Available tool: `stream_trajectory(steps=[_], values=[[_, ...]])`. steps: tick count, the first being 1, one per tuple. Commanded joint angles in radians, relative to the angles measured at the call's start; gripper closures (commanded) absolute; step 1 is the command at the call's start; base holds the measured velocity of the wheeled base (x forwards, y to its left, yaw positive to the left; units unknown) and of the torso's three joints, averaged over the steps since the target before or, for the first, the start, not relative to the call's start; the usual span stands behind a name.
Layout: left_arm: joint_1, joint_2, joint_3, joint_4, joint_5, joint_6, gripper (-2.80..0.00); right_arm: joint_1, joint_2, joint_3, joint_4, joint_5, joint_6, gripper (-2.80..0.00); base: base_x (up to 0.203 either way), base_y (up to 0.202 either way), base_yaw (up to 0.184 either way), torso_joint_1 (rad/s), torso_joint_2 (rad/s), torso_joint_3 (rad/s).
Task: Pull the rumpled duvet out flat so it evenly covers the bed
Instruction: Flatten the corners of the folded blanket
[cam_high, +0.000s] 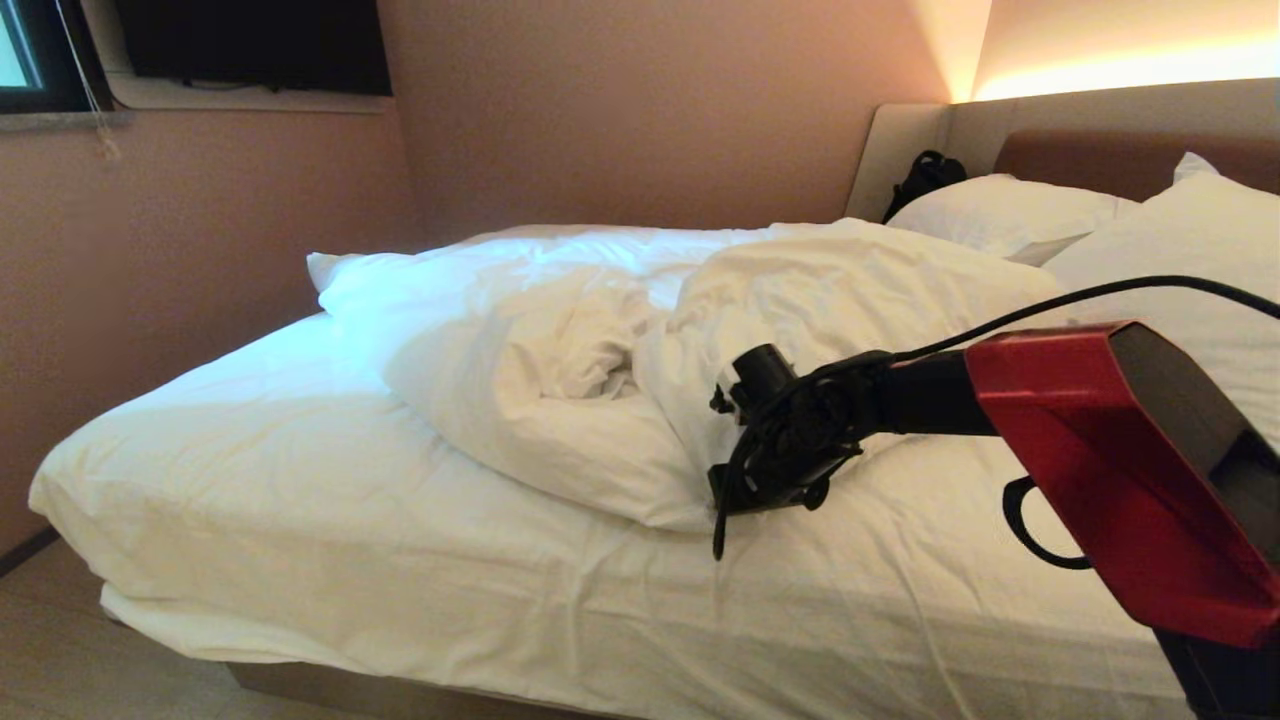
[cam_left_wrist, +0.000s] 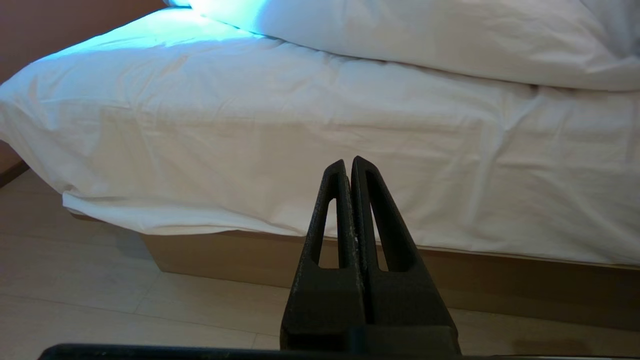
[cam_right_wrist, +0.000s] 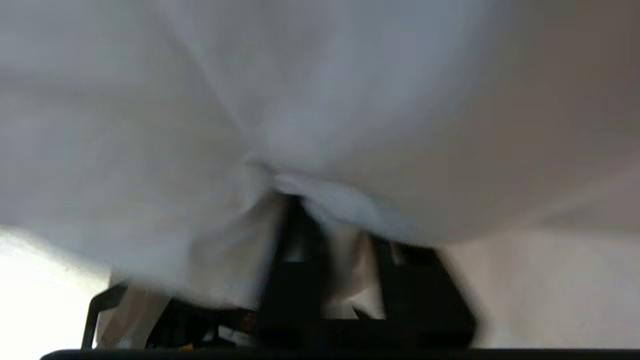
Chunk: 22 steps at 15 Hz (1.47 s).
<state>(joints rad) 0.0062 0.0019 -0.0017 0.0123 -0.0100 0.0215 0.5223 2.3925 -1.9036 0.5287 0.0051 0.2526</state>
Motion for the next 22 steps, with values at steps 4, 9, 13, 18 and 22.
stream_trajectory(steps=[4,9,13,18,22], values=[[0.000,0.000,0.000,0.000,0.000,0.000,0.00,-0.002,0.028,-0.018,-0.045,0.001,0.005,-2.80,0.000,0.000,0.000,0.000,0.00,0.000],[0.000,0.000,0.000,0.000,-0.001,0.000,0.00,-0.002,-0.070,0.003,-0.037,0.000,0.010,-2.80,0.000,0.000,0.000,0.000,0.00,0.000],[0.000,0.000,0.000,0.000,0.000,0.000,0.00,-0.007,-0.199,0.049,-0.047,0.004,0.010,-2.80,0.000,0.000,0.000,0.000,0.00,0.000],[0.001,0.000,0.000,0.000,0.000,0.000,0.00,-0.015,-0.218,0.063,-0.134,0.003,0.010,-2.80,0.000,0.000,0.000,0.000,0.00,0.000],[0.001,0.000,0.000,0.000,-0.001,0.000,0.00,-0.030,-0.195,0.066,-0.251,0.000,0.008,-2.80,0.000,0.000,0.000,0.000,0.00,0.000]])
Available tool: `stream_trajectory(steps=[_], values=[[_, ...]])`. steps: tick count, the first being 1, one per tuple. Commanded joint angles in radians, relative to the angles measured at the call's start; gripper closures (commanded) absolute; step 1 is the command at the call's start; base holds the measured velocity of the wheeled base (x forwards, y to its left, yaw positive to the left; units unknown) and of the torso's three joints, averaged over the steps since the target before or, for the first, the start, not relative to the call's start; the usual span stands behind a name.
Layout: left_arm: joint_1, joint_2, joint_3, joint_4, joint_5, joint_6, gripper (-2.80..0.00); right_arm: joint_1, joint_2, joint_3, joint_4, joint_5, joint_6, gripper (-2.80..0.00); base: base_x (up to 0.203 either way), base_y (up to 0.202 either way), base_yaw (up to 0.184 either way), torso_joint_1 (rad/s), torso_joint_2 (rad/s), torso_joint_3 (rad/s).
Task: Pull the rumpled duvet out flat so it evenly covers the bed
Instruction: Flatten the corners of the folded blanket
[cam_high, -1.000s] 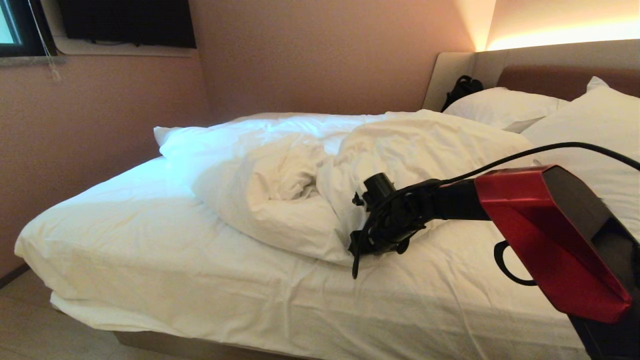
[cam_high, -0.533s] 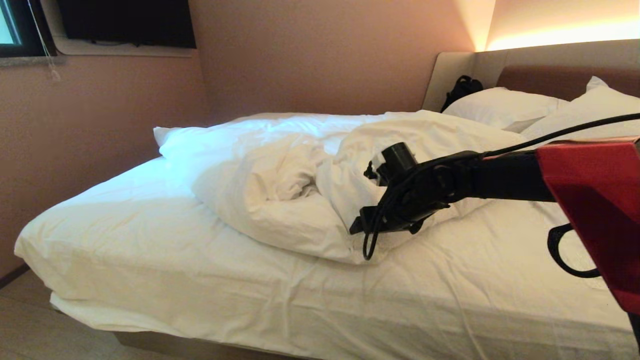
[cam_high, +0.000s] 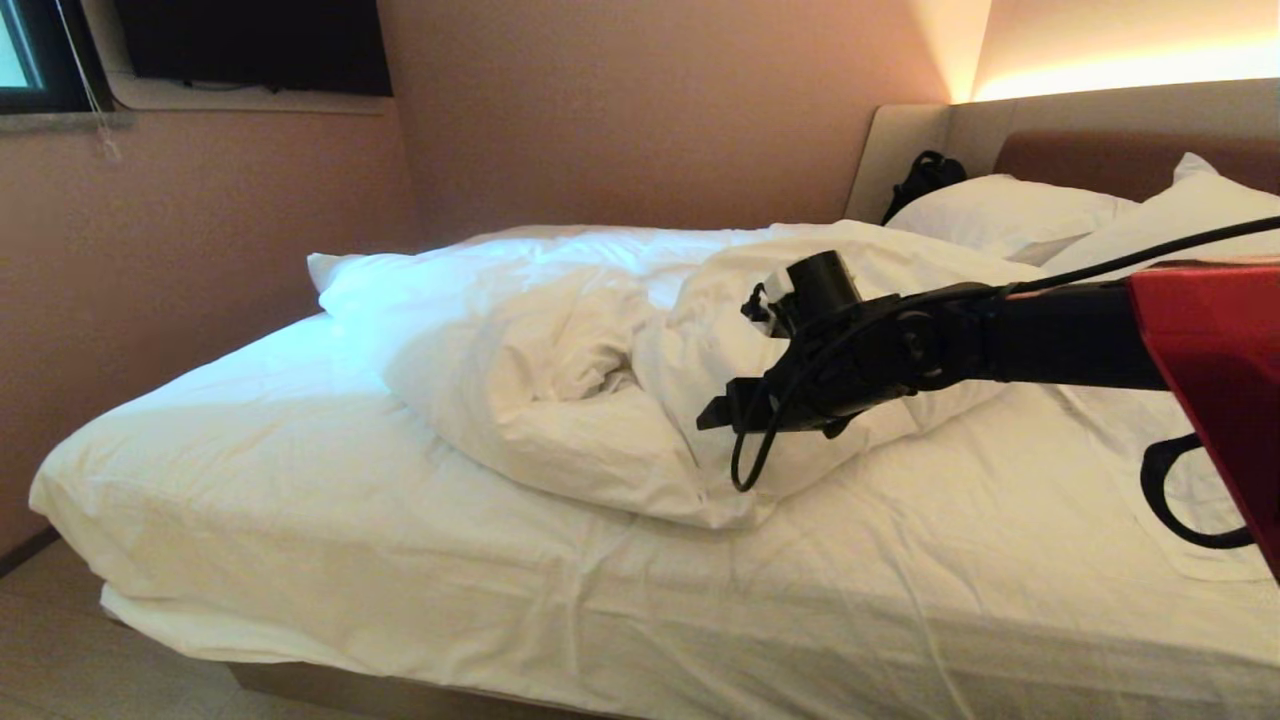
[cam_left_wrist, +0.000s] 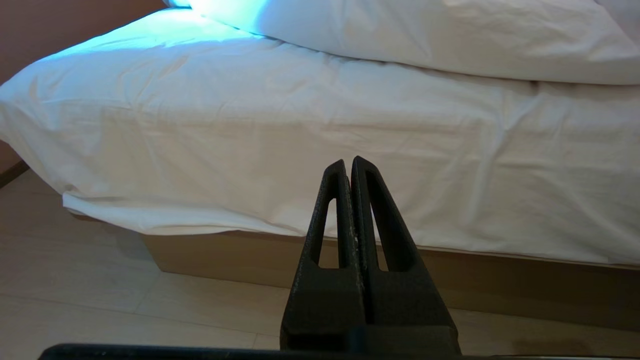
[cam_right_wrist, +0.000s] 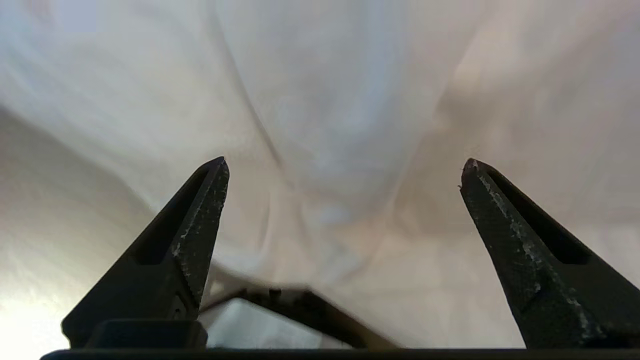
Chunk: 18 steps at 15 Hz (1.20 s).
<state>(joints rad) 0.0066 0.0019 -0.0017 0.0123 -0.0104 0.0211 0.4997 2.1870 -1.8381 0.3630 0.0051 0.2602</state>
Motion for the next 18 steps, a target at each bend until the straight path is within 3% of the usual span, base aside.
stream_trajectory(steps=[1,8,13,18], values=[[0.000,0.000,0.000,0.000,0.001,0.000,0.00,-0.010,0.015,0.002,-0.110,0.001,0.002,-2.80,0.000,0.000,0.000,0.000,0.00,0.000],[0.000,0.000,0.000,0.000,0.000,0.000,0.00,-0.025,0.050,0.006,-0.273,-0.023,-0.001,-2.80,0.000,0.000,0.000,0.000,0.00,0.000],[0.001,0.000,0.000,0.000,0.000,0.000,0.00,-0.053,0.036,0.002,-0.305,-0.022,0.001,-2.80,0.000,0.000,0.000,0.000,0.00,0.000],[0.000,0.000,0.000,0.000,0.000,0.000,0.00,-0.053,0.142,-0.017,-0.418,-0.029,0.003,-2.80,0.000,0.000,0.000,0.000,0.00,0.000]])
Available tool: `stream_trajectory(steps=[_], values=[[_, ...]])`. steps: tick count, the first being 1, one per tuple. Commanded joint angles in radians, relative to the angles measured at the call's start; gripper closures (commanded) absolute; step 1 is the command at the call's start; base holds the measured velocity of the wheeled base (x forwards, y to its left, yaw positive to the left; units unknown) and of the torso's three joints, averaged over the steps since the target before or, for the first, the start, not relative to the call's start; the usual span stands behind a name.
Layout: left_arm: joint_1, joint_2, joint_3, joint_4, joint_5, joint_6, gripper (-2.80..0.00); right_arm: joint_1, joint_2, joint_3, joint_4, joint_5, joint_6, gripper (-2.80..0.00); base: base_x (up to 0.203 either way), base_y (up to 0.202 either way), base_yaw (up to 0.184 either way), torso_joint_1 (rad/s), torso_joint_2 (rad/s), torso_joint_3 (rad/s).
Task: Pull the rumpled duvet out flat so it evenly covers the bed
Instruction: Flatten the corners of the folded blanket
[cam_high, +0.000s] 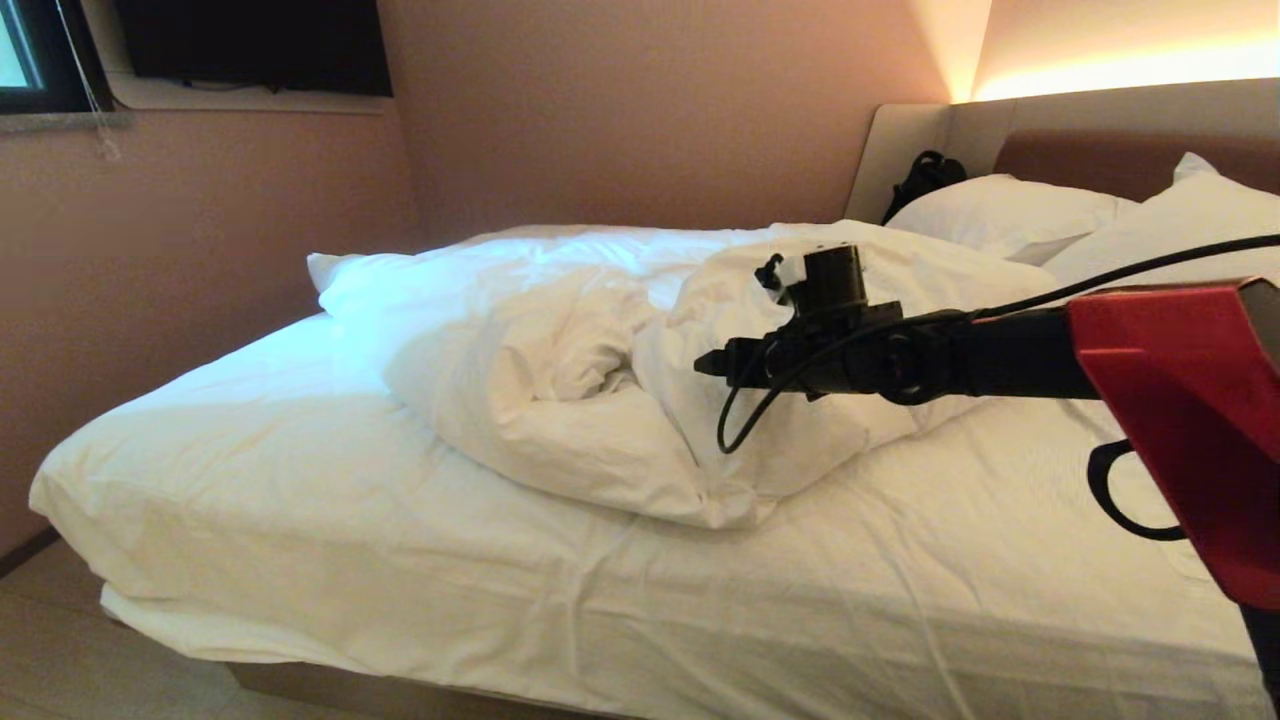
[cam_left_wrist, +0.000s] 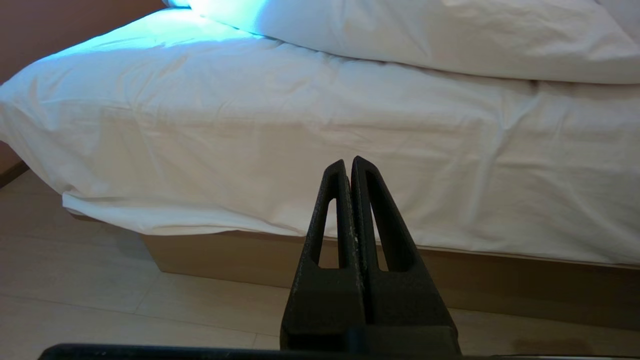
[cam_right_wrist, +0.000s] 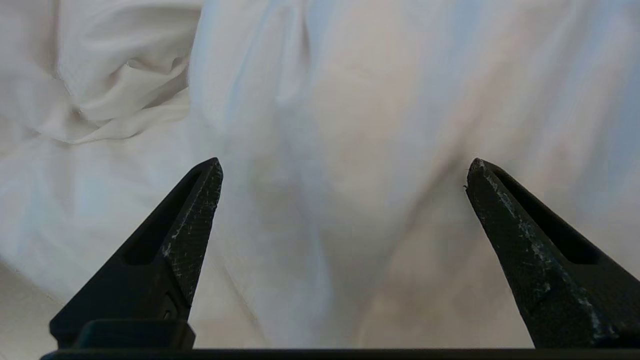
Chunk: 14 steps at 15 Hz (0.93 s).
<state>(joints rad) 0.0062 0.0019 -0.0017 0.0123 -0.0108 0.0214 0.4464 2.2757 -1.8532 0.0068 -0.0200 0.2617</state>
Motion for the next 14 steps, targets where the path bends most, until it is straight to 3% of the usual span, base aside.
stream_trajectory(steps=[1,3,9,10,14], values=[[0.000,0.000,0.000,0.000,0.001,0.000,0.00,0.000,0.080,-0.004,-0.102,-0.010,0.004,-2.80,0.000,0.000,0.000,0.000,0.00,0.000],[0.001,0.000,0.000,0.000,0.000,0.000,0.00,0.000,0.163,-0.022,-0.194,-0.018,0.028,-2.80,0.000,0.000,0.000,0.000,0.00,0.000],[0.001,0.000,-0.001,0.000,0.000,0.000,0.00,0.005,0.211,-0.061,-0.206,-0.041,0.044,-2.80,0.000,0.000,0.000,0.000,0.00,0.000],[0.001,0.000,0.000,0.000,0.000,0.000,0.00,0.005,0.209,-0.061,-0.206,-0.041,0.044,0.00,0.000,0.000,0.000,0.000,0.00,0.000],[0.001,0.000,0.000,0.000,0.001,0.000,0.00,0.005,0.183,-0.056,-0.206,-0.040,0.045,0.00,0.000,0.000,0.000,0.000,0.00,0.000]])
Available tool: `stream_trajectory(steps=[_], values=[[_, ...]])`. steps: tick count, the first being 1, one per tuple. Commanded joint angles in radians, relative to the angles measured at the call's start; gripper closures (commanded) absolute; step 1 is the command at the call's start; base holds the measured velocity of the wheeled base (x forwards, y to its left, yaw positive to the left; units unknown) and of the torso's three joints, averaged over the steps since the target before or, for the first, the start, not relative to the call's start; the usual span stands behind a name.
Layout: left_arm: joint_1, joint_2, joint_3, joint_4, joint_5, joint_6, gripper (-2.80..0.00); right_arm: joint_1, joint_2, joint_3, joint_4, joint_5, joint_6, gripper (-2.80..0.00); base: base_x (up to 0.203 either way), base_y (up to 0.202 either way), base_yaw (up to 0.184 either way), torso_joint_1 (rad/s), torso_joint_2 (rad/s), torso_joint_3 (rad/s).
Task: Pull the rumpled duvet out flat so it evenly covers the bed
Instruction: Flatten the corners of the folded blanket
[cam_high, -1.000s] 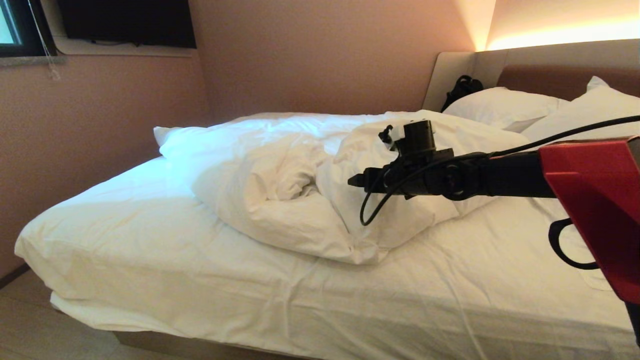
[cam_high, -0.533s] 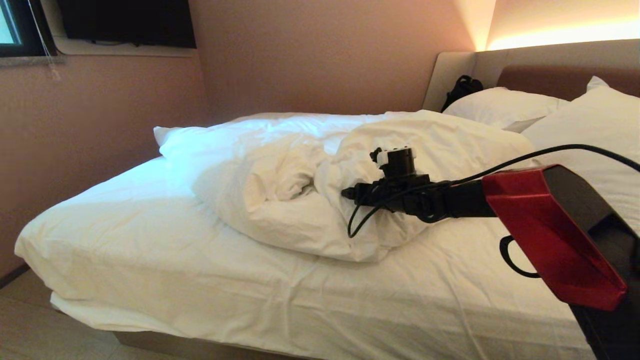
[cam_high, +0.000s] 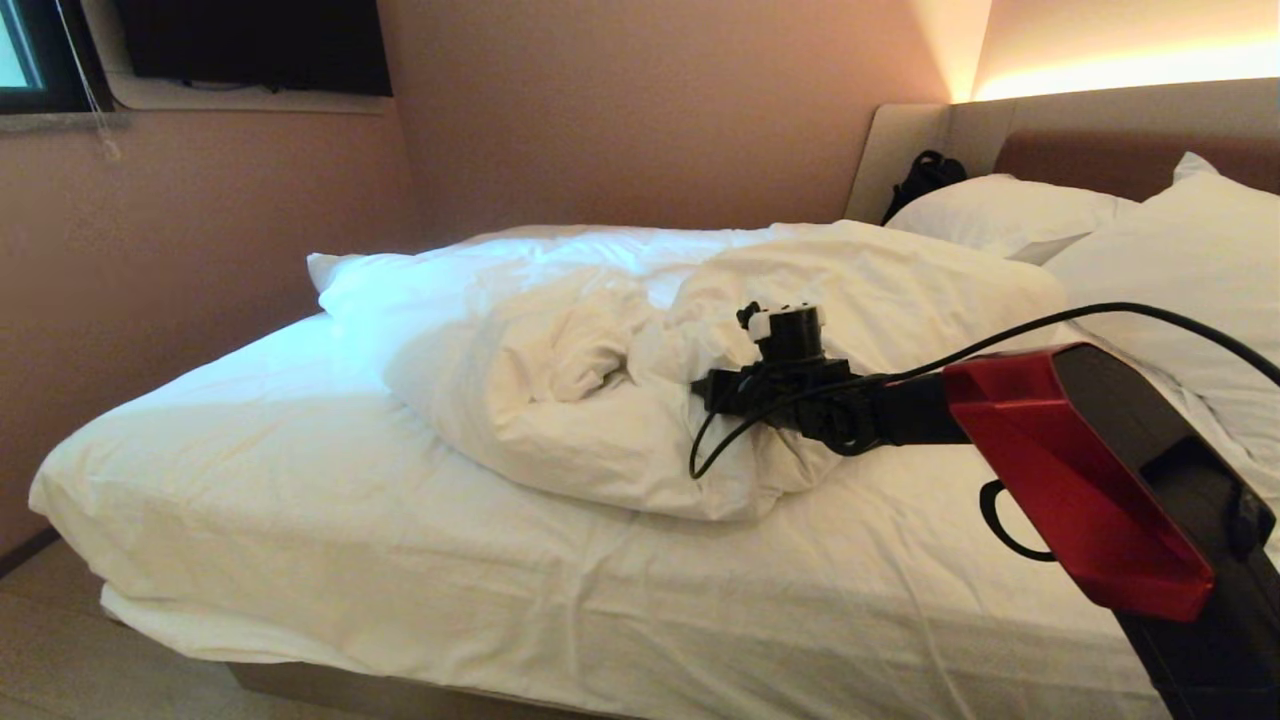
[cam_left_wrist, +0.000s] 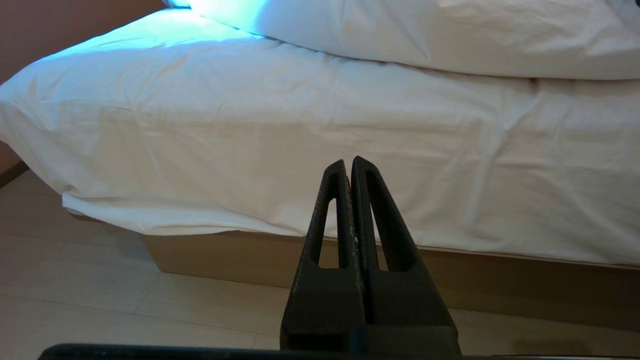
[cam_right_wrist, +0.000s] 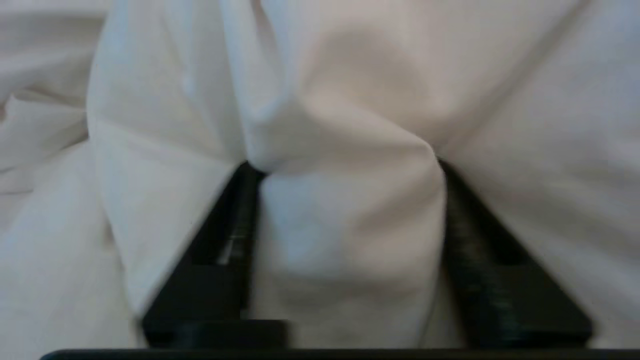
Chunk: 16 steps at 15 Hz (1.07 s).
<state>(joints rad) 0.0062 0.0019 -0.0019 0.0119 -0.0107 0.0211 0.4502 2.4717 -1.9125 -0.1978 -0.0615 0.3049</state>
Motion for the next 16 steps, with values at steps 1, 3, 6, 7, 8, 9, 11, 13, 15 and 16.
stream_trajectory(steps=[1,3,6,7,8,9,11,13,15,16], values=[[0.000,0.000,0.000,0.000,0.000,0.000,0.00,0.000,-0.020,0.005,-0.001,0.002,0.003,0.00,0.000,0.000,0.000,0.000,0.00,0.000],[0.000,0.000,0.000,0.000,0.000,0.000,0.00,-0.001,-0.046,0.013,0.001,0.002,0.007,0.00,0.000,0.000,0.000,0.000,0.00,0.000],[0.001,0.000,0.000,0.000,0.001,0.000,0.00,-0.002,-0.097,0.045,0.004,0.003,0.014,0.00,0.000,0.000,0.000,0.000,0.00,0.000],[0.001,0.000,0.000,0.000,0.001,0.000,0.00,-0.004,-0.114,0.059,0.005,0.003,0.014,0.00,0.000,0.000,0.000,0.000,0.00,0.000],[0.000,0.000,0.000,0.000,0.000,0.000,0.00,-0.004,-0.138,0.067,0.008,0.004,0.013,0.00,0.000,0.000,0.000,0.000,0.00,0.000],[0.000,0.000,0.000,0.000,0.001,0.000,0.00,-0.005,-0.171,0.078,0.026,0.004,0.010,0.00,0.000,0.000,0.000,0.000,0.00,0.000],[0.000,0.000,-0.001,0.000,0.000,0.000,0.00,-0.008,-0.222,0.087,0.094,0.003,0.005,0.00,0.000,0.000,0.000,0.000,0.00,0.000],[0.000,0.000,0.000,0.000,0.000,0.000,0.00,-0.012,-0.272,0.088,0.194,0.002,-0.018,0.00,0.000,0.000,0.000,0.000,0.00,0.000],[0.001,0.000,0.000,0.000,0.001,0.000,0.00,-0.015,-0.328,0.100,0.296,0.001,-0.061,0.00,0.000,0.000,0.000,0.000,0.00,0.000],[0.000,0.000,0.000,0.000,0.000,0.000,0.00,-0.016,-0.361,0.114,0.333,0.000,-0.077,0.00,0.000,0.000,0.000,0.000,0.00,0.000]])
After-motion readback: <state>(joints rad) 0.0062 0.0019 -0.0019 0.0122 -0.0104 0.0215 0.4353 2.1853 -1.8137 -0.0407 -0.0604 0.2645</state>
